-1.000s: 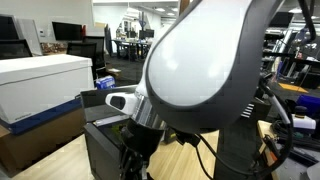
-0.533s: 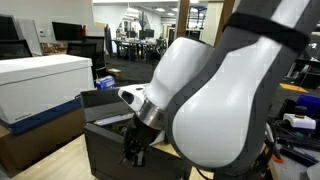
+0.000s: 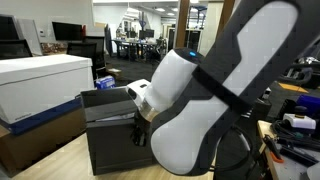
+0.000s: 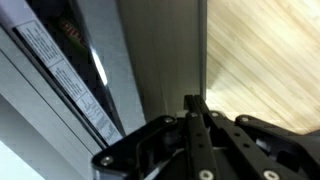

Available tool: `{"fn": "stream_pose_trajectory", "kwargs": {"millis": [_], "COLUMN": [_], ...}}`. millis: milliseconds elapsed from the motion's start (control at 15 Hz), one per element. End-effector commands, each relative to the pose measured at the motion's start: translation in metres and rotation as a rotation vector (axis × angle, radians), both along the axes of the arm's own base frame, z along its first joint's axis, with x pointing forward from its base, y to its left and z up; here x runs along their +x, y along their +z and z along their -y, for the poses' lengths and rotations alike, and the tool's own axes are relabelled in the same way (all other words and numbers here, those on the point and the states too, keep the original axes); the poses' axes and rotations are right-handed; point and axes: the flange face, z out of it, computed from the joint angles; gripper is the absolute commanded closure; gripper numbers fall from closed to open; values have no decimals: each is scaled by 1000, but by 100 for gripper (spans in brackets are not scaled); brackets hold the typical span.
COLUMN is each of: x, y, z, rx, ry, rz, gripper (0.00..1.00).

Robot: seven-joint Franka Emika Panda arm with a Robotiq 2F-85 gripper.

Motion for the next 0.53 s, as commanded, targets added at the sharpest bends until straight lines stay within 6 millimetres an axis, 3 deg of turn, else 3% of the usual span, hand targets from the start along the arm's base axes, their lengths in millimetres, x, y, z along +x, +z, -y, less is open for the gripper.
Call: {"fn": "stream_pose_trajectory", "kwargs": {"millis": [0,467], "x": [16,52], "y": [-9,-16], "z": [-3,-1], "rx": [-50,-151], "ry": [-77,-222], "rz": [39,159], "gripper": [98,98]}}
